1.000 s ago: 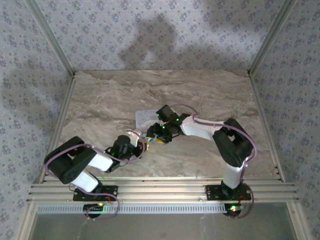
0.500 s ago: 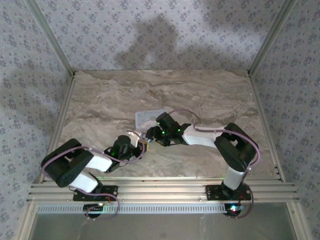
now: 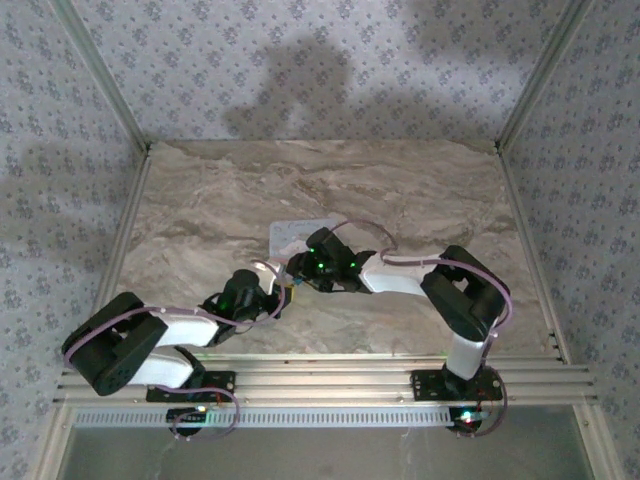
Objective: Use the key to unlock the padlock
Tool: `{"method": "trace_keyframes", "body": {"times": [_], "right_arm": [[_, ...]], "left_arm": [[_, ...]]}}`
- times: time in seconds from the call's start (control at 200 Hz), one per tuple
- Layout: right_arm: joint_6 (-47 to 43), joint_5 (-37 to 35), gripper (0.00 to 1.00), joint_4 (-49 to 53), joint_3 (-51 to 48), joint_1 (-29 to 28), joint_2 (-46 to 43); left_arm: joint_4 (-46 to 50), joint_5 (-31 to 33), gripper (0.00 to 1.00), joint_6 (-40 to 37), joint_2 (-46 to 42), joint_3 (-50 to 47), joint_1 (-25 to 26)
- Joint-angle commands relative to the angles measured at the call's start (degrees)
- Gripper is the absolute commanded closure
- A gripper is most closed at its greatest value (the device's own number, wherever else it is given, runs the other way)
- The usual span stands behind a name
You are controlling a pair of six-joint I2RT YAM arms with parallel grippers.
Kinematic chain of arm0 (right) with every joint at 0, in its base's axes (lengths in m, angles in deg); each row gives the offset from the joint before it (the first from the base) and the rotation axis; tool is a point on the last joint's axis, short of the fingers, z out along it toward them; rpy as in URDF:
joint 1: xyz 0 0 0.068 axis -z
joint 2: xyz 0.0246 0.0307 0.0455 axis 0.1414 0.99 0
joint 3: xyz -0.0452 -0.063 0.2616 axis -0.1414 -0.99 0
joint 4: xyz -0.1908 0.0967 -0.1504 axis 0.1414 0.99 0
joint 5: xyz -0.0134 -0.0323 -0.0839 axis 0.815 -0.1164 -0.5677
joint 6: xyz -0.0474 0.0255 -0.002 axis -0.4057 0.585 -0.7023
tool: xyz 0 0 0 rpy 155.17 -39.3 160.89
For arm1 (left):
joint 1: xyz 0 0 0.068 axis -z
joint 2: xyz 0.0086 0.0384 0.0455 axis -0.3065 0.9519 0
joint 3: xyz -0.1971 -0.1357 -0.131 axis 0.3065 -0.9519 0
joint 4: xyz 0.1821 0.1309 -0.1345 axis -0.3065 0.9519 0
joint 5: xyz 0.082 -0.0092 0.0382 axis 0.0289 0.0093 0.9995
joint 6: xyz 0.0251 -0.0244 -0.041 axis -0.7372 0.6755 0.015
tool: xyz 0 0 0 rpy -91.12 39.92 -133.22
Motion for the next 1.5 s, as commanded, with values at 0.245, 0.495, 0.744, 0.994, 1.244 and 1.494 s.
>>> {"method": "trace_keyframes", "body": {"times": [0.245, 0.495, 0.744, 0.994, 1.244, 1.494], "right_arm": [[3.66, 0.04, 0.71, 1.09, -1.41, -0.63, 2.31], [3.70, 0.06, 0.98, 0.59, -1.59, -0.70, 2.00], [5.05, 0.61, 1.00, -1.68, -2.77, -0.37, 1.91], [6.05, 1.27, 1.00, -2.99, -3.74, 0.38, 1.04], [6.59, 2.14, 1.00, -2.87, -3.75, 0.77, 0.07], [6.13, 1.17, 1.00, -1.96, -4.50, 0.95, -1.02]], "left_arm": [[3.65, -1.44, 1.00, -1.27, -3.31, 1.11, 0.40], [6.64, -1.88, 1.00, -1.08, -5.94, 2.02, 0.45], [11.93, -2.92, 0.79, 1.11, -11.61, 2.51, -0.14], [16.87, -12.23, 0.56, 9.47, -22.94, -1.57, -10.21], [17.59, -28.12, 0.50, 15.30, -27.68, -2.40, -17.03], [17.07, -28.12, 0.52, 16.08, -24.35, -2.38, -19.86]]}}
